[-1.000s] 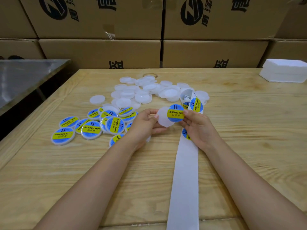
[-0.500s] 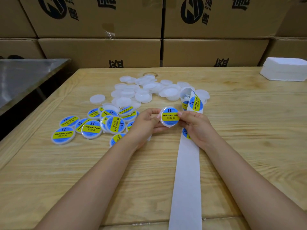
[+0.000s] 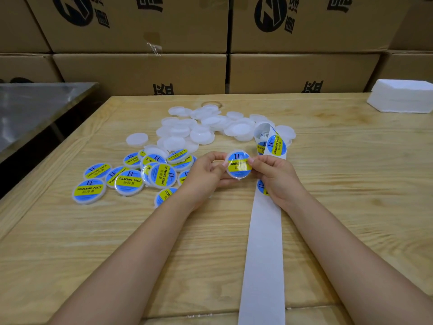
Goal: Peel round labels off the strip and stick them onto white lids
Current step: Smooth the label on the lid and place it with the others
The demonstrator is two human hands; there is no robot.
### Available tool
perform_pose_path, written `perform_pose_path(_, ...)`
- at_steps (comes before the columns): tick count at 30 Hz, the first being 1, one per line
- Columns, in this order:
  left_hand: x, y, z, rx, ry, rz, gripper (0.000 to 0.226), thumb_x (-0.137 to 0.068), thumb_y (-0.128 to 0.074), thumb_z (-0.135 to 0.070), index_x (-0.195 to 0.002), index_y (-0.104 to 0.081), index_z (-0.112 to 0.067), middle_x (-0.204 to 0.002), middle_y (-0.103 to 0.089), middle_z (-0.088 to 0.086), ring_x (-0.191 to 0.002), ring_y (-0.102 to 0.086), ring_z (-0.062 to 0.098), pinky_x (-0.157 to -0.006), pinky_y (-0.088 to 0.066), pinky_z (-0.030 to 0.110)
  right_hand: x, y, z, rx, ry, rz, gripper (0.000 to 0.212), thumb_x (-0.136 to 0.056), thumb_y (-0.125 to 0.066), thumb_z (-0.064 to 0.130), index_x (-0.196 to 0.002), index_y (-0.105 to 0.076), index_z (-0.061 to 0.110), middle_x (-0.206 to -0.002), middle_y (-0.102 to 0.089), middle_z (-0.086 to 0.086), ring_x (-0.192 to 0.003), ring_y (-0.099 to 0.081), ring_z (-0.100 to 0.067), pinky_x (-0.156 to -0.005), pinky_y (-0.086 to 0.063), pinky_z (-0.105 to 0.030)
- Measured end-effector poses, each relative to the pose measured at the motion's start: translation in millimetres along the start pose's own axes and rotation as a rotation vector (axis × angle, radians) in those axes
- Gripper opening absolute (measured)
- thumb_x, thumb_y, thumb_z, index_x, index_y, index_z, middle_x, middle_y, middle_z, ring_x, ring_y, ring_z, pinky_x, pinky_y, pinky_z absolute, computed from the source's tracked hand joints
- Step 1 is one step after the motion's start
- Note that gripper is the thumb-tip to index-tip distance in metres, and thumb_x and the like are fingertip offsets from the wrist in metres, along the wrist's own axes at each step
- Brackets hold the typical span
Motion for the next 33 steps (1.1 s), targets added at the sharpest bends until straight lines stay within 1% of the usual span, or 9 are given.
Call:
perform_pose_path(4,-0.6,-0.1,0.1,-0.004,0.001,0.0,0.012,-0.098,-0.043,-0.005,-0.098,-0.053,-0.012,-0.081,-0.073,0.004,-0.078,-0.072,0.017,-0.069,-0.058,0.025,-0.1,-0.2,-1.7,0.037,0.012,-0.031,0.009,-0.082,-0.068,0.011,-0.075,-0.067,0.006,-0.083,-0.063,-0.017,-0.084,-0.054,-0.027,-0.085,-0.043,-0.038)
perform_pose_path(11,-1.3,-0.1,1.5,-0.034,0.009,-0.003,0.011,-0.098,-0.043,-0.007,-0.099,-0.052,-0.012,-0.077,-0.074,0.002,-0.078,-0.072,0.018,-0.069,-0.058,0.025,1.5,-2.8,-3.2,0.11,0.076,-0.097,0.012,-0.083,-0.068,0.01,-0.072,-0.064,0.008,-0.078,-0.065,-0.012,-0.079,-0.058,-0.021,-0.079,-0.046,-0.032)
perform_pose_path(18,-0.9,-2.0,-0.9,0.006,0.036,-0.022,0.012,-0.097,-0.042,-0.003,-0.095,-0.053,-0.008,-0.08,-0.071,0.01,-0.071,-0.072,0.019,-0.066,-0.059,0.025,8.1,-7.8,-1.3,0.284,0.236,-0.138,0.011,-0.084,-0.067,0.008,-0.078,-0.06,0.015,-0.076,-0.062,0.002,-0.071,-0.058,-0.006,-0.068,-0.047,-0.017)
perform_pose_path(20,-0.2,-2.6,-2.0,0.018,0.038,-0.022,0.013,-0.097,-0.042,-0.002,-0.094,-0.053,-0.007,-0.084,-0.07,0.014,-0.071,-0.071,0.019,-0.066,-0.059,0.025,10.2,-8.9,-0.5,0.292,0.272,-0.145,0.012,-0.085,-0.066,0.008,-0.086,-0.059,0.016,-0.077,-0.062,0.001,-0.072,-0.059,-0.007,-0.07,-0.047,-0.021)
perform_pose_path(23,0.2,-2.5,-3.0,0.038,0.039,-0.01,0.013,-0.098,-0.041,-0.002,-0.094,-0.053,-0.007,-0.085,-0.069,0.013,-0.069,-0.071,0.018,-0.065,-0.059,0.025,12.6,-9.4,0.8,0.263,0.294,-0.121,0.042,-0.085,-0.065,0.006,-0.117,-0.046,0.026,-0.082,-0.064,-0.008,-0.078,-0.063,-0.013,-0.077,-0.052,-0.022)
perform_pose_path(24,0.3,-2.0,-3.4,0.053,0.038,-0.004,0.013,-0.098,-0.041,-0.003,-0.094,-0.053,-0.007,-0.085,-0.069,0.013,-0.069,-0.071,0.018,-0.065,-0.059,0.026,12.9,-10.5,1.8,0.29,0.301,-0.121,0.043,-0.086,-0.064,0.007,-0.119,-0.045,0.028,-0.085,-0.064,-0.009,-0.079,-0.064,-0.014,-0.077,-0.052,-0.022)
perform_pose_path(27,1.6,-1.5,-3.5,0.072,0.03,0.028,0.013,-0.098,-0.041,-0.005,-0.095,-0.054,-0.007,-0.084,-0.069,0.012,-0.069,-0.071,0.018,-0.065,-0.059,0.026,13.8,-14.8,4.1,0.453,0.355,-0.18,0.014,-0.089,-0.06,0.012,-0.095,-0.061,0.026,-0.093,-0.065,-0.011,-0.081,-0.062,-0.015,-0.075,-0.049,-0.023)
perform_pose_path(29,3.6,-3.5,-2.3,0.049,0.02,0.058,0.012,-0.099,-0.042,-0.006,-0.097,-0.053,-0.008,-0.083,-0.07,0.011,-0.069,-0.071,0.018,-0.066,-0.059,0.027,14.1,-14.4,5.1,0.484,0.382,-0.25,0.013,-0.089,-0.061,0.015,-0.079,-0.06,0.024,-0.088,-0.066,-0.008,-0.074,-0.06,-0.01,-0.069,-0.047,-0.017)
perform_pose_path(33,5.6,-6.2,-1.7,0.027,-0.013,0.092,0.011,-0.098,-0.042,-0.005,-0.096,-0.052,-0.008,-0.084,-0.067,0.011,-0.067,-0.071,0.017,-0.066,-0.058,0.027,14.6,-12.6,5.0,0.502,0.366,-0.292,0.013,-0.087,-0.064,0.022,-0.08,-0.059,0.013,-0.081,-0.065,-0.003,-0.073,-0.058,-0.013,-0.066,-0.045,-0.021)
Point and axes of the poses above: each hand's wrist, its own x-axis away from the middle knuckle, its own y-axis out of the back of the hand, z = x × y, the point moved 2 cm from there along -x, towards the middle knuckle
